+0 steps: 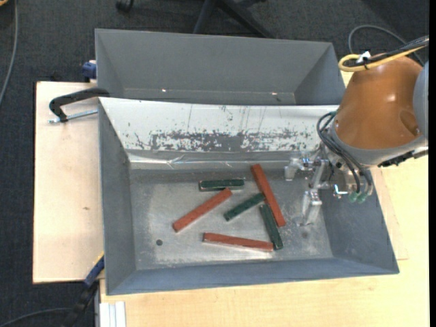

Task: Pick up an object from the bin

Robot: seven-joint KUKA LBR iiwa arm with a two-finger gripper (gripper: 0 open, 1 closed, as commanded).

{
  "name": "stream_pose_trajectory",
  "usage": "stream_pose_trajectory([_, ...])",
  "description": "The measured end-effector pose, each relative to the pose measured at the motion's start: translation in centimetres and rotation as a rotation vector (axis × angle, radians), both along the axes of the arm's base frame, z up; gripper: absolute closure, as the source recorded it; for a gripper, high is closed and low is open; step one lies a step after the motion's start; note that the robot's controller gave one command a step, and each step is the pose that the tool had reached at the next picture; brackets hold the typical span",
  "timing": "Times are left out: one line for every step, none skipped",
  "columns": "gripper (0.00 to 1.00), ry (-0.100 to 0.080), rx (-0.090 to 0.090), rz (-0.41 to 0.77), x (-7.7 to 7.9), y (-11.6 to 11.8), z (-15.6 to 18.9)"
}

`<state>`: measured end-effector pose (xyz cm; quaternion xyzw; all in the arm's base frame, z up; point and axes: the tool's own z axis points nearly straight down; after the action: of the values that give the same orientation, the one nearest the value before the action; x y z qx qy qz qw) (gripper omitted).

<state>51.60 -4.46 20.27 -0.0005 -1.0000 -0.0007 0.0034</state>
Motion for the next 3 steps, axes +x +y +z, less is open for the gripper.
stream_pose_trajectory([0.0,-0.007,-0.001,0.001,0.1,0.0,0.4])
stream_pose_trajectory([0.0,-0.013,-0.001,0.049,2.2,5.6,-6.8])
stream_pose_trajectory([0.0,-0.008,0.001,0.28,5.8,7.5,-7.7])
